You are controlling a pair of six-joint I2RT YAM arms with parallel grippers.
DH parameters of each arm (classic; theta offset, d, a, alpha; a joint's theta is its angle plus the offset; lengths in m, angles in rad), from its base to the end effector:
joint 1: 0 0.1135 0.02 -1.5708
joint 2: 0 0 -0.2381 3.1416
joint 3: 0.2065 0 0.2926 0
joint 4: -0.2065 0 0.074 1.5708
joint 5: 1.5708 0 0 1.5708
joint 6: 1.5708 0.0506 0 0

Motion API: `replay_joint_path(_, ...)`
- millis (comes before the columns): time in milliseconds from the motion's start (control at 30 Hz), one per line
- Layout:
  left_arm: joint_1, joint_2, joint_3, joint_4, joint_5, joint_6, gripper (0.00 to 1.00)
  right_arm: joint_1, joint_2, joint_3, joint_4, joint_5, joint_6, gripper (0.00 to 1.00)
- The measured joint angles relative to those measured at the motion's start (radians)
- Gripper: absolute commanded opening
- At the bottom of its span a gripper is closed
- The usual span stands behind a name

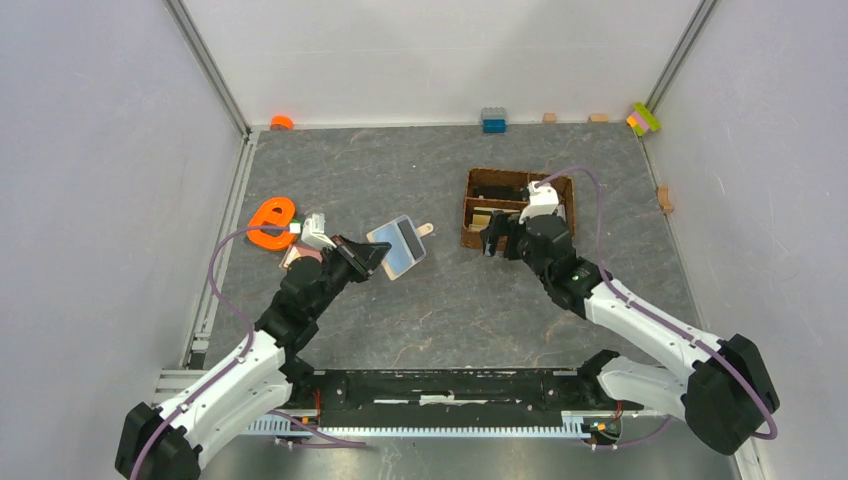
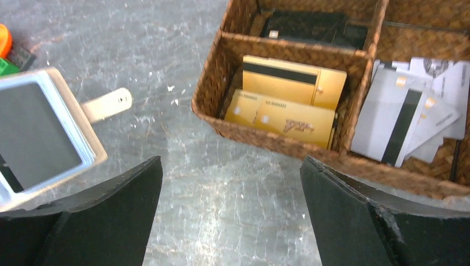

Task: Take the credit cards out of the card holder
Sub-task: Move the storage box to the center of the board.

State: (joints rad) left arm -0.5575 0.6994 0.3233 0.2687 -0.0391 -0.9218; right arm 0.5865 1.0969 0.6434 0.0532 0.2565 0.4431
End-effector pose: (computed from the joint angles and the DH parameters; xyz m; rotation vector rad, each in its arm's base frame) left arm 0.2132 -0.1306 0.2040 -0.3564 1.7611 -1.0614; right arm 0.2639 0.1599 0.2059 0.0269 1.9812 0.4226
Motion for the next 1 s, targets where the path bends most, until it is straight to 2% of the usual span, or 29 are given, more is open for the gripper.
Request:
replay_joint_path(233, 0.000, -0.019, -0.018, 0.079, 0.023, 0.001, 0.02, 0.037, -0.092, -0.189, 0.048, 0.073, 0.039, 0.99)
replay_joint_path(367, 0.000, -0.019, -0.019, 0.082, 0.041, 0.002, 0.02, 0.036, -0.109, -0.233, 0.049, 0.082, 0.032, 0.82)
replay_joint_path(500, 0.000, -0.010, -0.020, 0.090, 0.043, 0.003, 0.02, 0.036, -0.112, -0.243, 0.124, 0.047, 0.021, 0.53)
replay_joint_path(600, 0.000, 0.010, -0.019, 0.097, 0.048, 0.003, 0.02, 0.036, -0.079, -0.245, 0.159, 0.028, 0.016, 0.43)
replay_joint_path(767, 0.000, 0.013, -0.020, 0.100, 0.049, 0.015, 0.02, 0.036, 0.033, -0.245, 0.201, 0.009, 0.010, 0.37)
replay_joint_path(1000, 0.000, -0.015, -0.020, 0.100, 0.048, 0.034, 0.02, 0.028, 0.219, -0.190, 0.253, 0.010, -0.002, 0.38)
